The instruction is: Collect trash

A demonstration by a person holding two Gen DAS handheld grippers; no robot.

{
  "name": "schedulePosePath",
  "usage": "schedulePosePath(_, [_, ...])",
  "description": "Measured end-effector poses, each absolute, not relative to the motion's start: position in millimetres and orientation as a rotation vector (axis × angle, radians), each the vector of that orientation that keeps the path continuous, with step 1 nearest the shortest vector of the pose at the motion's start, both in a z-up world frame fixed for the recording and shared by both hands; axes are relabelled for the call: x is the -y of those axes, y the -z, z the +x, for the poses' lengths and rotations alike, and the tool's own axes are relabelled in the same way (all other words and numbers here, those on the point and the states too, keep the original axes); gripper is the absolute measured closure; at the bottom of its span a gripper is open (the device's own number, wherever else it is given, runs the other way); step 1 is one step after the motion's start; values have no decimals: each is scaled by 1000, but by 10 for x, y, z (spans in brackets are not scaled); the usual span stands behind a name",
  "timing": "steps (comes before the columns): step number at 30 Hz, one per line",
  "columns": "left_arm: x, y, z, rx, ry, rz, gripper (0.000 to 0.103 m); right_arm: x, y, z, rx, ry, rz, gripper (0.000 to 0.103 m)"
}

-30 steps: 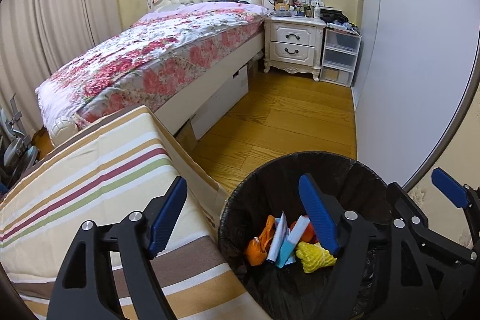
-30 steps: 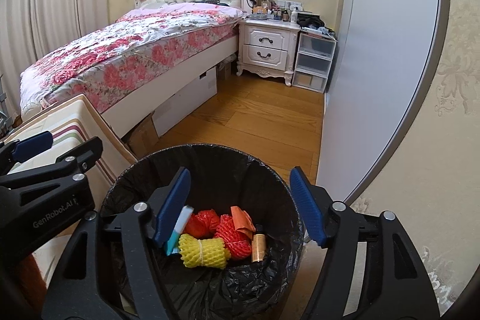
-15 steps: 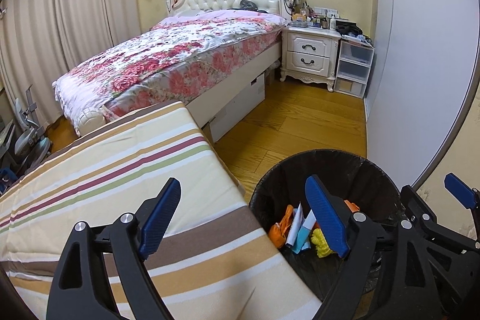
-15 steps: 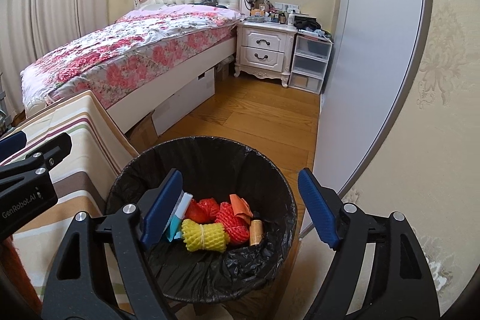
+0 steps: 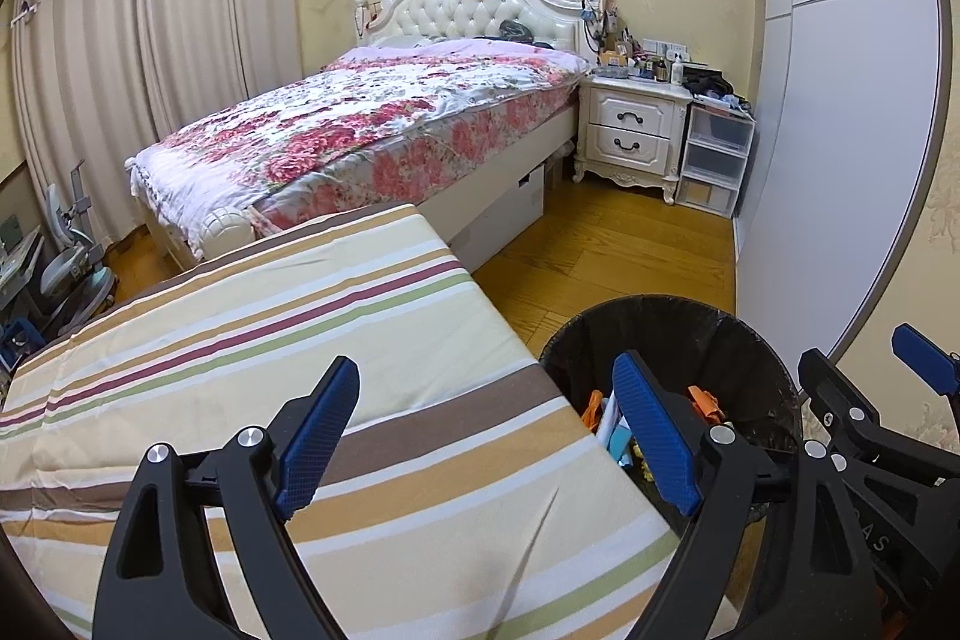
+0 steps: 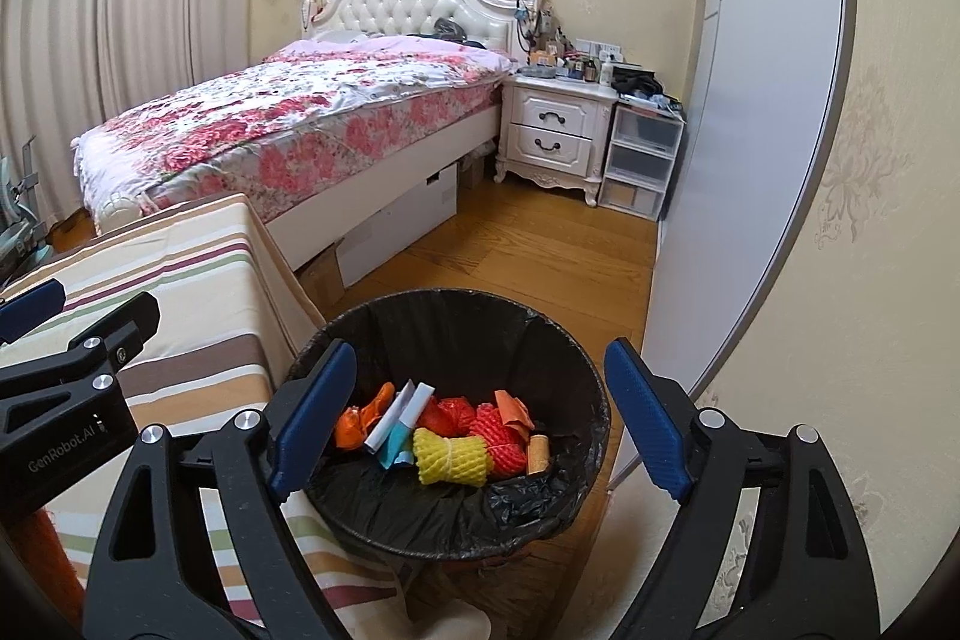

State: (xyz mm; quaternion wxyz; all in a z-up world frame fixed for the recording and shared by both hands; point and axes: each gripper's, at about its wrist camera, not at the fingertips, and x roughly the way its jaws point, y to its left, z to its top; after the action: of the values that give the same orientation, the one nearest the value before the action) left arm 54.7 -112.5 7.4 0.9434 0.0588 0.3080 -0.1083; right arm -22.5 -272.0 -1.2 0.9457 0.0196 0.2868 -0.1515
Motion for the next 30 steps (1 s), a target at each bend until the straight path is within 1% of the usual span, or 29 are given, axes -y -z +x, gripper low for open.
schedulePosePath(17, [648,-169,130,-604,165,77,19,2354,-245,-591,-535,251,-22,20])
schedulePosePath(30, [526,-225,7,-588,149,64,19,2284,-330,-697,-508,236,-32,20])
